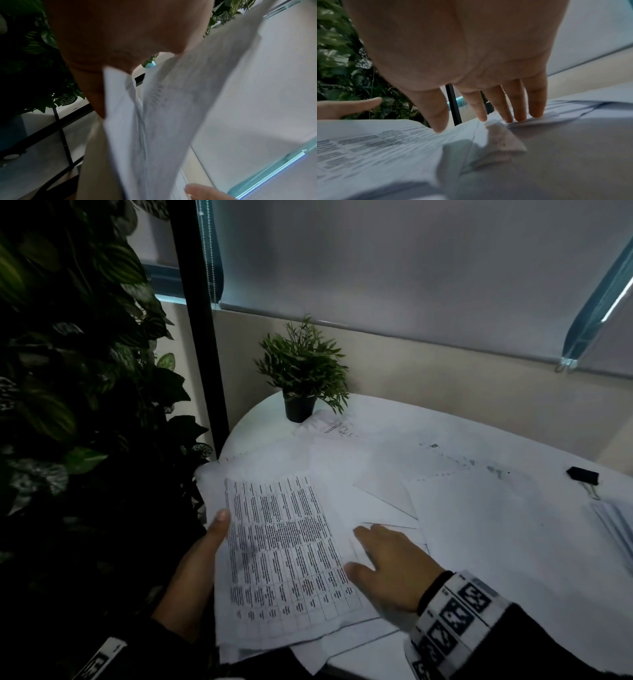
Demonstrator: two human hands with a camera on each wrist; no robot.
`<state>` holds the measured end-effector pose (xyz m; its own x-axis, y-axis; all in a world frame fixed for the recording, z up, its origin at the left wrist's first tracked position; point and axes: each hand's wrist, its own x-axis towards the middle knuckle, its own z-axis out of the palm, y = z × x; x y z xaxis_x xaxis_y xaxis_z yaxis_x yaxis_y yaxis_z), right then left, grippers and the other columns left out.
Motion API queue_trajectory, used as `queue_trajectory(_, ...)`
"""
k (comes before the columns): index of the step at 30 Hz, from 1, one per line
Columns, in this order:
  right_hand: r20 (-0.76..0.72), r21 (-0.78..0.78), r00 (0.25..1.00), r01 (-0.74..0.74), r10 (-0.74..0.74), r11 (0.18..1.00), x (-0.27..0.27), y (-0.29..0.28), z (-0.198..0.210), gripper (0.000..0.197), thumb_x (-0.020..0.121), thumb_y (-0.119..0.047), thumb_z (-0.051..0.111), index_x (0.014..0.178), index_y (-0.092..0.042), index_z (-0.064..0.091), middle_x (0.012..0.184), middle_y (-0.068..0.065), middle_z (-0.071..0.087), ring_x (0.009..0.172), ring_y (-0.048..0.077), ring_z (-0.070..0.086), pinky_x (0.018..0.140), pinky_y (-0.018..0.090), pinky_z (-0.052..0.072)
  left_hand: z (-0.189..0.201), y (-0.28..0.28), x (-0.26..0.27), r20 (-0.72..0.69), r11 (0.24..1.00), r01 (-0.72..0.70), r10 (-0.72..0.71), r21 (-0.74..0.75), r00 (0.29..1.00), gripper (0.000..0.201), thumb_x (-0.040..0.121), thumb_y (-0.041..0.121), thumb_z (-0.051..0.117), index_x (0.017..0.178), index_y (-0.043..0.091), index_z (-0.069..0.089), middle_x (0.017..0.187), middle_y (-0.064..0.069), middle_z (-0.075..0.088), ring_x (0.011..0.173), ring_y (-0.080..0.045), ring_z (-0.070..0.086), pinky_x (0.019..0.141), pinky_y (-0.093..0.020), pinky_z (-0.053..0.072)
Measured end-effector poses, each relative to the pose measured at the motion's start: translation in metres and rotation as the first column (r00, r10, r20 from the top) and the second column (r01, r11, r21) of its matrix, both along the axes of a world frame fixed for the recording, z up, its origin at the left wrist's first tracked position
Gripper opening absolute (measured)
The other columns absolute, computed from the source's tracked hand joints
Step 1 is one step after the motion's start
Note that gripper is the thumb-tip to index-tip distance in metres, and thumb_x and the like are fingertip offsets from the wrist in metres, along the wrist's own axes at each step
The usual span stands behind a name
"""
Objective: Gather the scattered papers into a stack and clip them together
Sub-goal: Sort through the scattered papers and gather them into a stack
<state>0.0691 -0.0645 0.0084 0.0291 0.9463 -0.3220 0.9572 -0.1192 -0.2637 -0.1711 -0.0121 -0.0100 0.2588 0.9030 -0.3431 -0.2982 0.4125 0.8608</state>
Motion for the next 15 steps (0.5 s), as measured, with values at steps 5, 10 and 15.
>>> queue_trajectory(5, -0.22, 0.071, 0.97, 0.125, -0.106, 0.99, -0.007, -0.006, -0.001, 0.079, 0.09, -0.048, 0.051, 0.151, -0.024, 0.007, 0.154, 0.002, 0.024, 0.141, 0.018, 0.023, 0.114, 0.033, 0.025, -0.021, 0.001, 0.002, -0.246, 0.989, -0.087, 0.115, 0.12, 0.962, 0.032, 0.086, -0.015, 0.052, 0.111, 0.003, 0.061, 0.108, -0.02, 0.067, 0.103, -0.041, 0.062, 0.096, -0.056, 0.044)
queue_trajectory(10, -0.637, -0.033, 0.682, 0.442, -0.36, 0.896, 0.005, 0.004, -0.004, 0.073, 0.084, -0.036, 0.067, 0.14, -0.011, 0.028, 0.109, -0.005, 0.061, 0.099, 0.013, 0.059, 0.084, 0.024, 0.05, -0.017, 0.005, 0.004, -0.187, 0.957, -0.114, 0.168, 0.267, 0.968, 0.036, 0.088, -0.011, 0.052, 0.118, 0.008, 0.059, 0.111, -0.015, 0.069, 0.104, -0.037, 0.064, 0.096, -0.056, 0.046)
queue_trajectory(15, -0.834, 0.052, 0.491, 0.525, -0.252, 0.85, 0.021, -0.002, 0.006, 0.025, 0.089, -0.019, 0.061, 0.114, -0.017, 0.065, 0.106, 0.001, 0.072, 0.102, 0.022, 0.066, 0.093, 0.045, 0.051, 0.008, -0.007, 0.021, -0.009, 0.946, -0.051, 0.057, 0.319, 0.998, 0.044, 0.077, 0.023, 0.074, 0.117, 0.012, 0.061, 0.106, -0.007, 0.073, 0.095, -0.027, 0.07, 0.084, -0.046, 0.056)
